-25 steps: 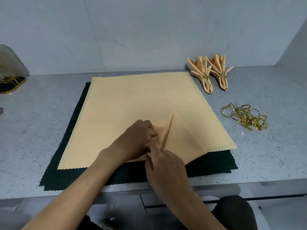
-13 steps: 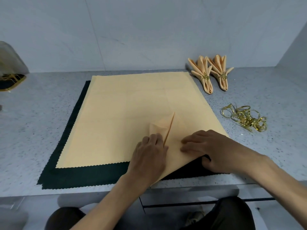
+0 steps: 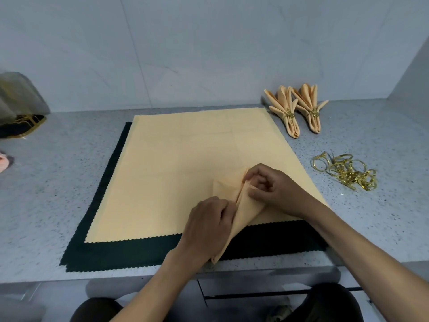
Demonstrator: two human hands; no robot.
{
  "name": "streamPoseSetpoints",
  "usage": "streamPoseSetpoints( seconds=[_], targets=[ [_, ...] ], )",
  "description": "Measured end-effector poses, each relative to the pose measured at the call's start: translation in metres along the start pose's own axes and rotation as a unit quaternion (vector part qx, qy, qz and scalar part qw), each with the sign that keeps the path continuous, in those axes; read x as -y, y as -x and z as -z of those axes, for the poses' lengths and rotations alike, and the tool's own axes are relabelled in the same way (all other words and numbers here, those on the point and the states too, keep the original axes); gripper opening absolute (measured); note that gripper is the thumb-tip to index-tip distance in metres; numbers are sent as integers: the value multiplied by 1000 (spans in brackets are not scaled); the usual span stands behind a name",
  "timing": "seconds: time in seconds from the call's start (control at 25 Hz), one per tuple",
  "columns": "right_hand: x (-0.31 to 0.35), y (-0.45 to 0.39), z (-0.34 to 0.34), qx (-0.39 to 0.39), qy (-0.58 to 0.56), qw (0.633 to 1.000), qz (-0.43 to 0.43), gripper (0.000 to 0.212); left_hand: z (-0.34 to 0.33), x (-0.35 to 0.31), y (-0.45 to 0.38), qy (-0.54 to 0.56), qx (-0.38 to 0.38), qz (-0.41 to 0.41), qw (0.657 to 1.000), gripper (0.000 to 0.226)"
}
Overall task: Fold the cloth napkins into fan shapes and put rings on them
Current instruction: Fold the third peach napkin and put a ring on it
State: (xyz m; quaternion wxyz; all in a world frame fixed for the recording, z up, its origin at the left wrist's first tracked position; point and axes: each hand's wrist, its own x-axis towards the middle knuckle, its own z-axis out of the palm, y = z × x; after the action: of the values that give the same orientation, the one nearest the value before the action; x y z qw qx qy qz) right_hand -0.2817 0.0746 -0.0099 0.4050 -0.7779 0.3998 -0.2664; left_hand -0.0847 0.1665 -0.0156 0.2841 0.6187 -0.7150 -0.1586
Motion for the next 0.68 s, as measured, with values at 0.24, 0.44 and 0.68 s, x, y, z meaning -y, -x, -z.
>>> streamPoseSetpoints(
  seconds=[0.24,0.44,0.68],
  targets=[
    [-3,-6,-9,-50,10,999,-3,22,-2,3,4,-26,7,-19,999,31],
    [-5,-9,-13,-77,74,994,10,17,-5,6,9,-15,-9,-56,998,31],
    [-11,-7,-22,-123,216,968,31,10,5,13,0,-7,68,-96,993,30]
  ],
)
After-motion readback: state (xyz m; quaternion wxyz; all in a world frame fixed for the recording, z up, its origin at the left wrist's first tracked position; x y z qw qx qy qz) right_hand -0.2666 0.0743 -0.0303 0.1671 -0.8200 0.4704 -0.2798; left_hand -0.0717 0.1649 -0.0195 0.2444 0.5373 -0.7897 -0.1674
